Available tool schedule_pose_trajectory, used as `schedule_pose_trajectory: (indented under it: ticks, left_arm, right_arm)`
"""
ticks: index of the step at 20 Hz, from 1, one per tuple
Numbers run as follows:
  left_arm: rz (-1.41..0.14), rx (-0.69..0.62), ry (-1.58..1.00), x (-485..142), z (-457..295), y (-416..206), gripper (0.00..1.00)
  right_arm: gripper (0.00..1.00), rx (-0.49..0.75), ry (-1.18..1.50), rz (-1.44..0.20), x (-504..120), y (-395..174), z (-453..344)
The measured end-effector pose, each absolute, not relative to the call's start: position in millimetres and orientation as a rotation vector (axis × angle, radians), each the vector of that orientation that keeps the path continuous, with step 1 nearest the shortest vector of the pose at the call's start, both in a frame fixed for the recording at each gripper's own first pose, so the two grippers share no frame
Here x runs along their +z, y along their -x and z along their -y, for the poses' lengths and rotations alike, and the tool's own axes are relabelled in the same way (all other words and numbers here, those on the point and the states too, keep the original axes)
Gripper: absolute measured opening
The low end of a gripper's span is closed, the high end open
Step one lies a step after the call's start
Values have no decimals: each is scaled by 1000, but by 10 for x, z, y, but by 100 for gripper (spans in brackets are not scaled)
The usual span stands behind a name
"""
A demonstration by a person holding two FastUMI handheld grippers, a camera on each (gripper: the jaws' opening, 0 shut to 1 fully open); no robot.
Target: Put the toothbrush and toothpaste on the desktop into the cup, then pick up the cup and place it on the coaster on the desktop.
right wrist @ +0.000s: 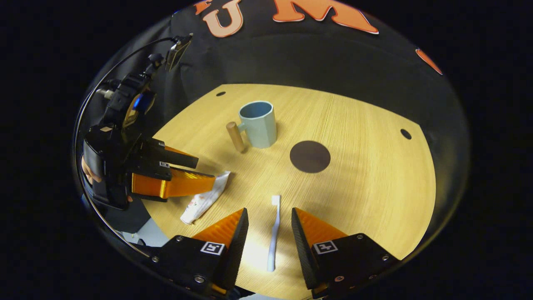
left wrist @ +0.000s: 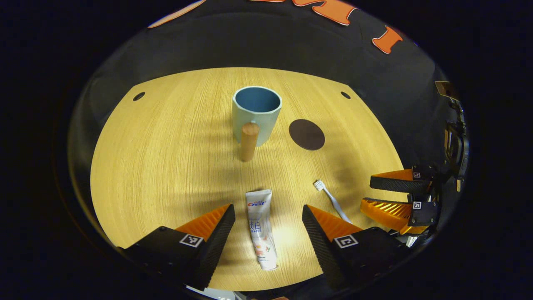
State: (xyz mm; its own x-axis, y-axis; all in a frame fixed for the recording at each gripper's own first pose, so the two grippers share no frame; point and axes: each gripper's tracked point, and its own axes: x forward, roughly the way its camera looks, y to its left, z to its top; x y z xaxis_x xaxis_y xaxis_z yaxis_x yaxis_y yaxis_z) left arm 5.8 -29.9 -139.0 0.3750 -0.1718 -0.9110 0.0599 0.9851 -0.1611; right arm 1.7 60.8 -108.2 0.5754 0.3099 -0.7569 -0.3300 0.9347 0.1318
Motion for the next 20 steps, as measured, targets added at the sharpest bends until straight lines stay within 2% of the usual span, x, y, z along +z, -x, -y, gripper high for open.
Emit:
schedule_pose_trajectory:
  ticks: [2,5,6,7,9,11,12,13,14,15,16,17,19,20]
  left_arm:
    - [-1231,-136,91,-1343,255,-67,96]
    - [-1345,-128,111,-1387,286,87,96]
    - [-1359,-125,94,-1383,248,67,98]
    - [-1359,-111,84,-1366,209,15,89]
    - [-1383,-102,98,-1289,192,-121,87]
    - [-1403,-88,87,-1349,181,-31,78]
    - [-1409,-79,84,-1372,166,-48,67]
    - [-1422,-81,99,-1380,197,-61,45]
    - [-1433,-85,104,-1367,208,-94,40]
    - [-1435,-83,103,-1380,180,-122,41]
    - [-1425,-77,115,-1288,181,-159,41]
    - [-1419,-79,114,-1285,160,-167,25]
    - [-1387,-109,104,-1264,165,-202,17]
    - [-1389,-115,120,-1256,156,-171,16]
  right_arm:
    - [54,360,55,-952,-1256,-7,-565]
    - [53,379,53,-1028,-1513,45,-625]
    - [49,381,44,-1054,-1606,78,-637]
    - [43,385,34,-1074,-1677,97,-649]
    - [36,373,47,-1084,-1712,84,-634]
    - [30,364,63,-1095,-1758,104,-636]
    - [27,363,65,-1103,-1792,104,-650]
    - [22,362,63,-1120,-1838,121,-649]
    - [17,362,53,-1101,-1804,100,-643]
    - [15,357,43,-1102,-1826,91,-640]
    - [9,363,14,-1090,-1825,74,-691]
    - [7,364,-6,-1085,-1808,84,-689]
    - [5,372,-33,-1056,-1797,60,-693]
    - [4,373,-38,-1045,-1796,39,-697]
